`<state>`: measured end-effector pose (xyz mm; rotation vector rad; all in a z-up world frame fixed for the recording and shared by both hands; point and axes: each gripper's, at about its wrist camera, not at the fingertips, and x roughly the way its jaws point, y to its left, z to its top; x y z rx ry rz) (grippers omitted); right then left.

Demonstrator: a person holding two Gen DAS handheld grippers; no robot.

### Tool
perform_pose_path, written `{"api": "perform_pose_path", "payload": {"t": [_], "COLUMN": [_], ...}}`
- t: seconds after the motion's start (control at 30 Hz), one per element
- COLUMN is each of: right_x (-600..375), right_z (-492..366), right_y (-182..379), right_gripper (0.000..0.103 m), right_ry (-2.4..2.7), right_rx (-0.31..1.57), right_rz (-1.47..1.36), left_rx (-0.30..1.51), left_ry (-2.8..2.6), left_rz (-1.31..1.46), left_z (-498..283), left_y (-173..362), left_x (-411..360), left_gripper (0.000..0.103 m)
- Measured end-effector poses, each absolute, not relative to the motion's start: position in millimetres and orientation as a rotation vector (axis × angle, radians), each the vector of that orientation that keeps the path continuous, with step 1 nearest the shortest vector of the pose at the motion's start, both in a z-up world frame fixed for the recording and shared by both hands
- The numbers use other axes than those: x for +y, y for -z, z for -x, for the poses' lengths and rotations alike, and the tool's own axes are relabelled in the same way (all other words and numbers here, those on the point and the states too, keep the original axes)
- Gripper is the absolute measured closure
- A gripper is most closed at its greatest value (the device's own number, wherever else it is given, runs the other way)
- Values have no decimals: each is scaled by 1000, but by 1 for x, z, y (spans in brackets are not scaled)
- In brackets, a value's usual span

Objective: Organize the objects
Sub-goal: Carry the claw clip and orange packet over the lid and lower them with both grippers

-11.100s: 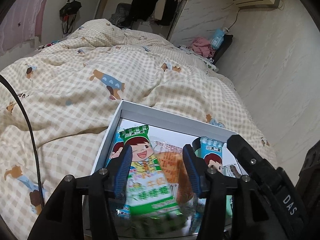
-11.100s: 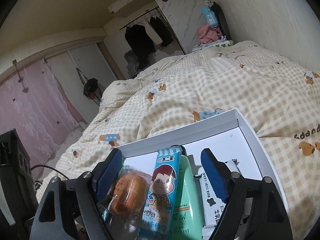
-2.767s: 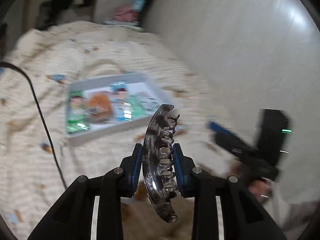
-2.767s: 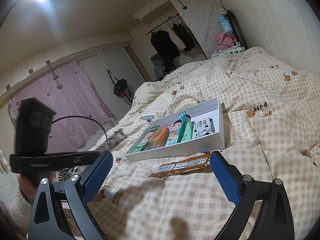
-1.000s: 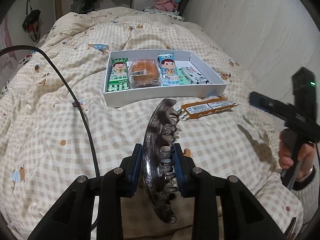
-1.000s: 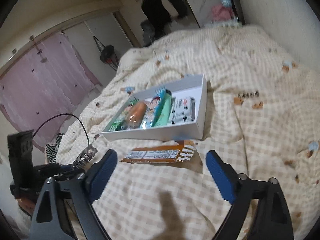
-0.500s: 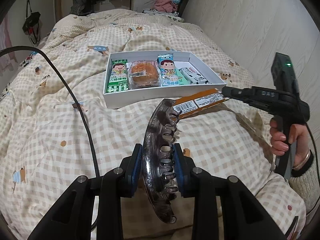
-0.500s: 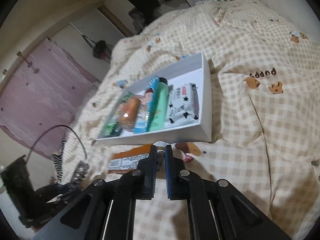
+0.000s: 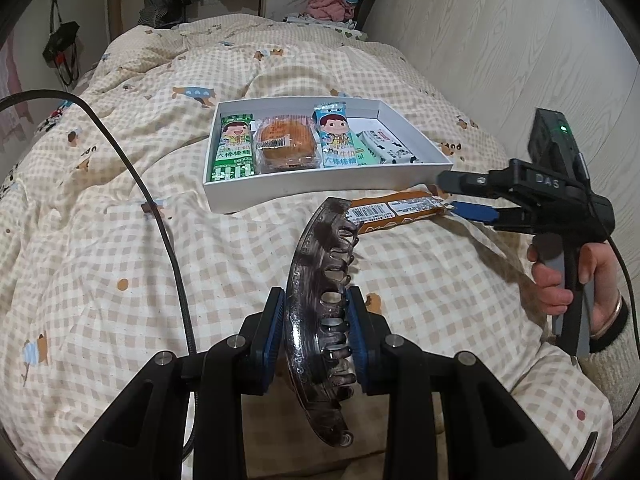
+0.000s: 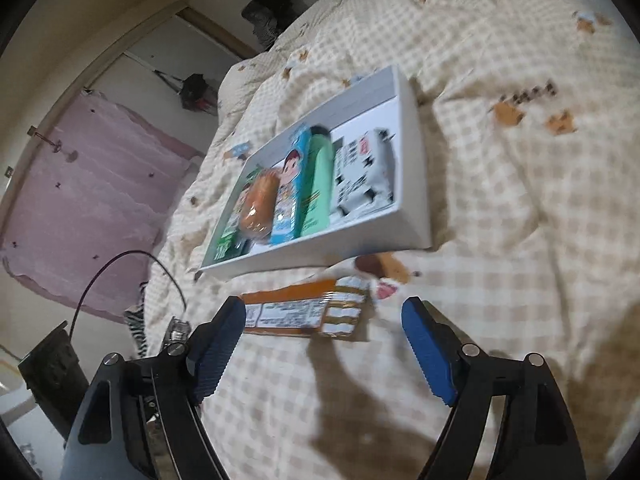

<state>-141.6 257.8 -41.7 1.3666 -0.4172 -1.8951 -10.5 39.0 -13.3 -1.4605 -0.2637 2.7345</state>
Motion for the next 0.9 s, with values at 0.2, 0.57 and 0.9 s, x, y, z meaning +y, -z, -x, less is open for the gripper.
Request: {"api": "perform_pose_path", "payload": {"t": [0.2,0.57,0.9], "right_x": [228,246,230], "right_z": [148,150,184], "right_y": [47,7,-43], "right_gripper": [93,100,100], "right_ry": [1857,1770,1764], "right_rx": [-343,-642,-814], "right_rz": [-1385,-1188,-1029], "left_rx": [-275,-298,-413], "left_ry": [-2730,-2748,-2805], "left_rz": [1459,1253,1166], "left_z": [11,36,100], "left_y": [14,-29,-54], "left_x": [37,20,-2], "left_gripper": [70,70,71]}}
